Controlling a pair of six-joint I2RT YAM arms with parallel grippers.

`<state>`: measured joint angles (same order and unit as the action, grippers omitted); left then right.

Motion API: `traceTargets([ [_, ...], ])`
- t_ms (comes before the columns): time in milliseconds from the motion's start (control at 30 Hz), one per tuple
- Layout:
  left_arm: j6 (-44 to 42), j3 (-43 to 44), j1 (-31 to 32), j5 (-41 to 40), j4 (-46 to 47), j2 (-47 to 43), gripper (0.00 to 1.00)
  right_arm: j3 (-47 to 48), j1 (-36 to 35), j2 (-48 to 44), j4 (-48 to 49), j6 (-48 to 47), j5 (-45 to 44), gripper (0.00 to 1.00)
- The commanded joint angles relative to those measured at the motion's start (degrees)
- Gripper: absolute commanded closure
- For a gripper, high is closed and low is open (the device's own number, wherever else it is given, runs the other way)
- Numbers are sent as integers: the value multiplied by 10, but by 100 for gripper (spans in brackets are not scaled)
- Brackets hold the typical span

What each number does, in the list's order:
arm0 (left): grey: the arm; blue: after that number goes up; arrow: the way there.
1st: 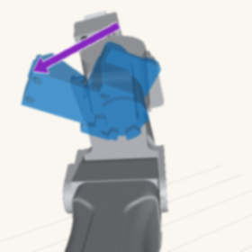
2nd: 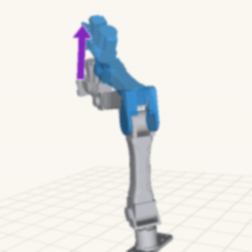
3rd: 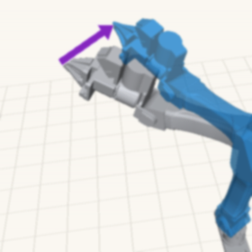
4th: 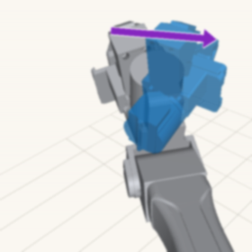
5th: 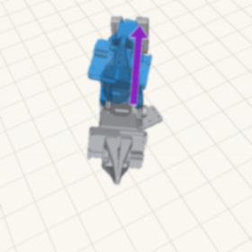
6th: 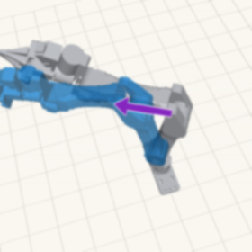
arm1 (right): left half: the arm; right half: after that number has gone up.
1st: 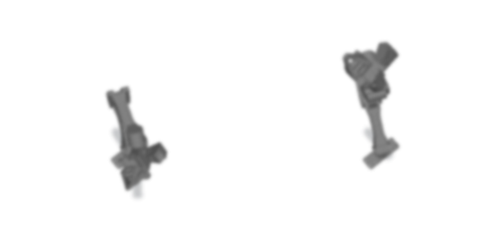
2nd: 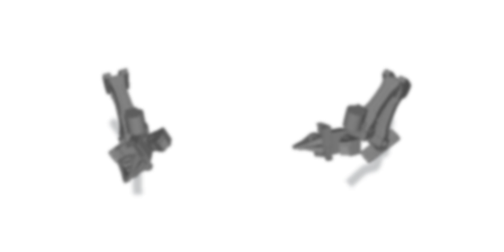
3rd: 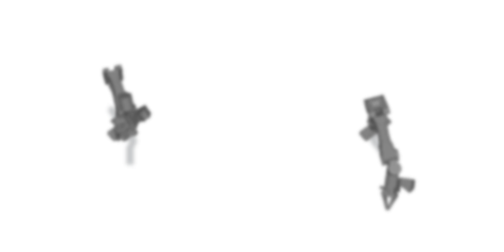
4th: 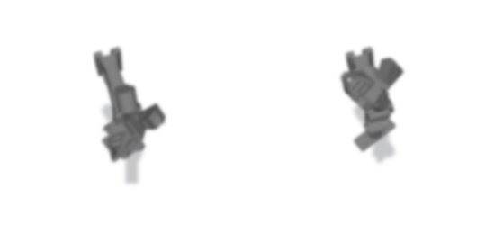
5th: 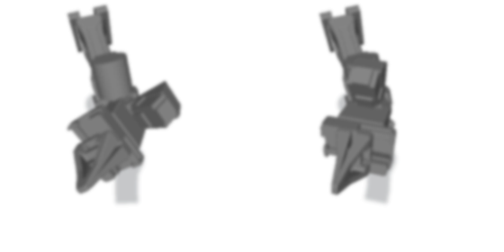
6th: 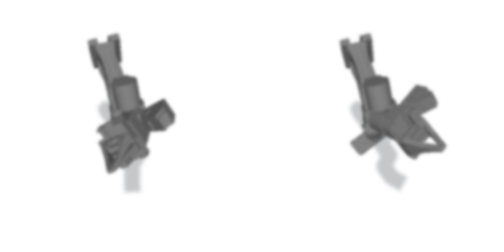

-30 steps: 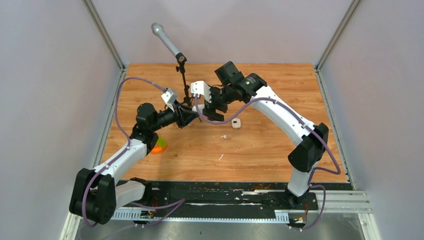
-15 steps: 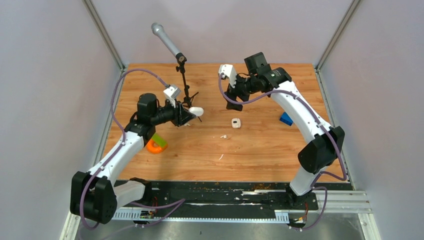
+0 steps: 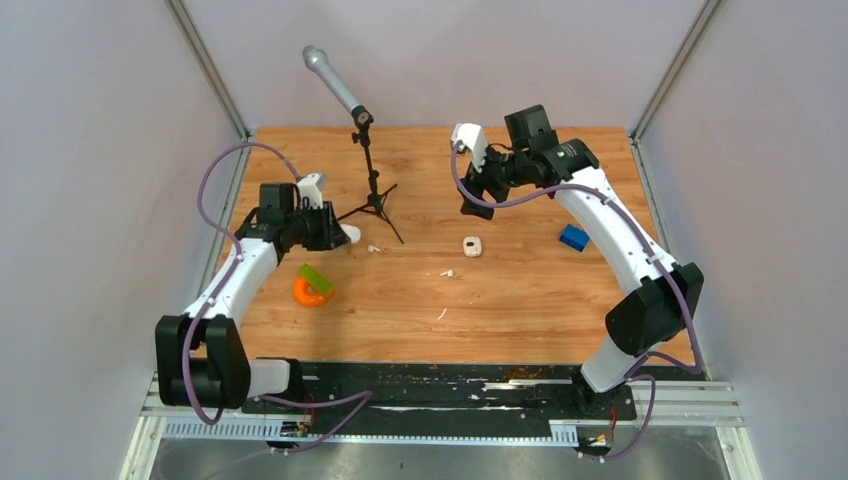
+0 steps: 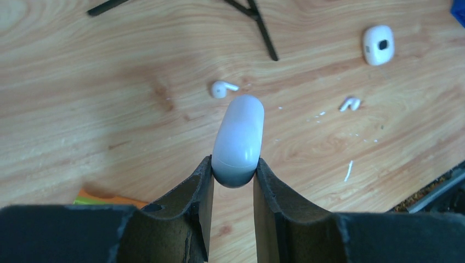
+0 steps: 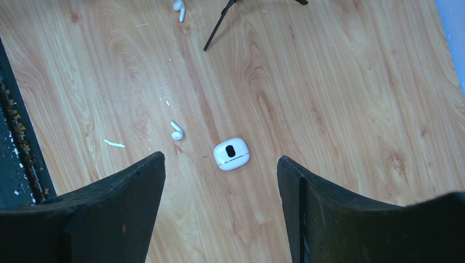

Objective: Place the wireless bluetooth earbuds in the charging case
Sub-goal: Place the charging case at the center of the board.

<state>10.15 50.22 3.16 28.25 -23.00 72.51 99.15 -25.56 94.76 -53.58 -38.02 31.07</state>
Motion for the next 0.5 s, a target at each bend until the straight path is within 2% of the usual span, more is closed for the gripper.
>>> traceTargets([
  [0, 34, 24, -19, -38, -10, 40, 92, -13, 3, -34, 30, 13, -7, 25],
  [167, 55, 41, -21, -8, -3, 112, 89, -11, 2, -42, 30, 2, -27, 25],
  [433, 86, 68, -30, -8, 0, 187, 79, -11, 3, -44, 28, -44, -67, 25],
  [467, 86, 72, -47, -4, -7, 197, 77, -11, 3, -43, 27, -51, -72, 25],
])
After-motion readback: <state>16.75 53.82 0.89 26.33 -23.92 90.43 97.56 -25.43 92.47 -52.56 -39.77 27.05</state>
